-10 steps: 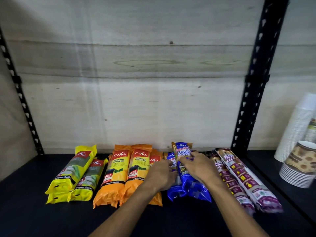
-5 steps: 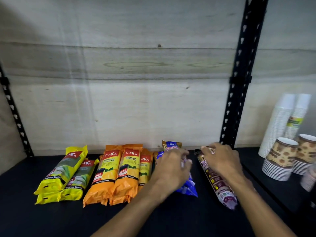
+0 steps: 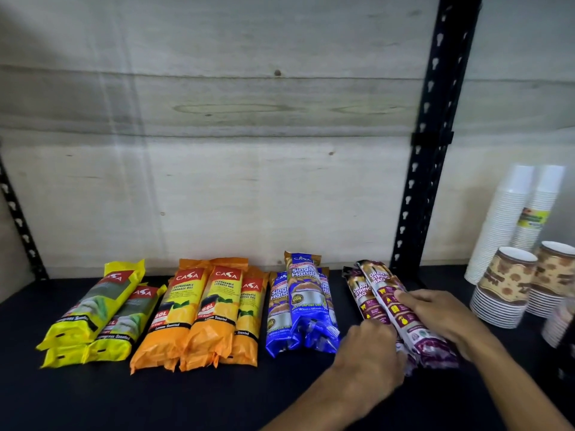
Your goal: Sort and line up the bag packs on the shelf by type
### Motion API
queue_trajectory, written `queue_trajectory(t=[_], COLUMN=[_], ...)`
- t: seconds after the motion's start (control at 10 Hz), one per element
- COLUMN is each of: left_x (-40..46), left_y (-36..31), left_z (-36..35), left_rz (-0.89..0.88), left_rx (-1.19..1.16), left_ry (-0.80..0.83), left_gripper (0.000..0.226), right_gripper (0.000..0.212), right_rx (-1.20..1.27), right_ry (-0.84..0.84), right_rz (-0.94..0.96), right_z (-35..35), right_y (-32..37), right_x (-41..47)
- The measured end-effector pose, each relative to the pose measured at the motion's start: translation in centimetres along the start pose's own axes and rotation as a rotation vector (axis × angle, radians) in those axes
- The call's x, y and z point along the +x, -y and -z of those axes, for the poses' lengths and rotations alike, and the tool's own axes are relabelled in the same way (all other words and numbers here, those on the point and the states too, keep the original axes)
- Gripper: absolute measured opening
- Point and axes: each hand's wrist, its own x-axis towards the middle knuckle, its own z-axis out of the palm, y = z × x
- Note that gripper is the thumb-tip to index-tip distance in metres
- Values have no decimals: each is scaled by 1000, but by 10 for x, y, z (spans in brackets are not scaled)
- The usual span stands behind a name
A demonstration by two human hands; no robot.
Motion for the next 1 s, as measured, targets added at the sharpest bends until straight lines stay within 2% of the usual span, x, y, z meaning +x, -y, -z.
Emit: queue_trajectory(t=[0.2,0.5,0.6,0.8,0.9,1.0], left_x=[6,-1,-10,-33,-48,-70], left_y=[-1,-2,2,25,38,54], left_z=[12,12,23,58,76,94], left_rz=[55,89,67,13,31,55], left_rx=[218,243,203,104,96,83], left_ry=[33,66,-3,-295,-395,-464], left_gripper=[37,42,40,29,29,32], right_gripper=[40,35,40,35,41,39], right_rx=[-20,-25,-17,-71,-79,-70], right_ry=[-2,34,-6,-106,-100,-137], right_rz=[41,45,69,191,211,281], right_z=[-15,-20,-19,-29,-39,-51], right_y=[13,22,26,50,59,70], right_x=[13,16,11,-4,-9,-20])
